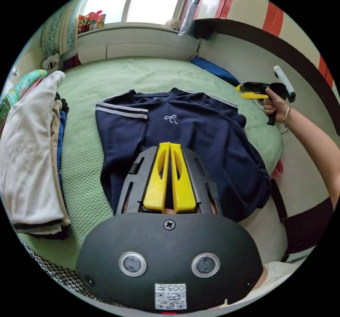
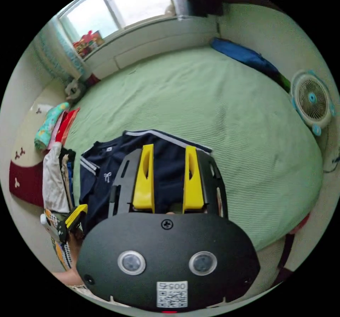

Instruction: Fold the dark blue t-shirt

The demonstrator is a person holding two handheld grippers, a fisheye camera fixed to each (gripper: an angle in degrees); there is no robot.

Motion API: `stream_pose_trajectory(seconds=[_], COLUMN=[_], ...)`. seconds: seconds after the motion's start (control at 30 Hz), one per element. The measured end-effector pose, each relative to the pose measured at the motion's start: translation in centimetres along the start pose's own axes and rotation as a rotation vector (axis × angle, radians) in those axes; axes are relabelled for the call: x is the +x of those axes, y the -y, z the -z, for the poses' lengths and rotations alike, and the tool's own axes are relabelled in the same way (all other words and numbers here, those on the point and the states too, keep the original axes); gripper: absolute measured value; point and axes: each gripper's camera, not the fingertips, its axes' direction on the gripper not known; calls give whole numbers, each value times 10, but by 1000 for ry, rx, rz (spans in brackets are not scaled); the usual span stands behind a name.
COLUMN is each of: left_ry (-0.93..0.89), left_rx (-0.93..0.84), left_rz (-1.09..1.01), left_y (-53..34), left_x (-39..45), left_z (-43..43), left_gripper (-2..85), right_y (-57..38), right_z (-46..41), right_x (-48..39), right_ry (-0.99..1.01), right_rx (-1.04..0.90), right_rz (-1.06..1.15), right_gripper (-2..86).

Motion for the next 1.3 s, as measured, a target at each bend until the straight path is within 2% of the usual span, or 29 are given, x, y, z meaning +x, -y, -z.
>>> stream_pose_trajectory(seconds=[0.1, 0.33, 0.53, 0.7, 0.93, 1.1, 1.3], left_ry=[-52, -20, -38, -55, -86, -87, -93], left_rx=[-32, -57, -65, -50, -37, -45, -30], left_rz=[3, -33, -16, -19, -21, -2, 26], left_y=[6, 8, 5, 1, -7, -16, -25], left_x=[6, 16, 16, 22, 31, 33, 25], left_z=[-10, -11, -8, -1, 11, 18, 34], left_gripper=[-6, -6, -6, -6, -6, -6, -6], right_y=[-4, 0, -1, 2, 4, -18, -37], right_z=[-7, -28, -49, -4, 39, 35, 43], right_x=[44, 77, 76, 46, -75, -176, -146], right_ry=[2, 29, -87, -125, -281, -108, -123], right_rx=[-37, -55, -125, 20, 10, -96, -114], right_rz=[-63, -115, -194, -152, 28, 200, 200], right_gripper=[122, 117, 39, -11, -13, 5, 16])
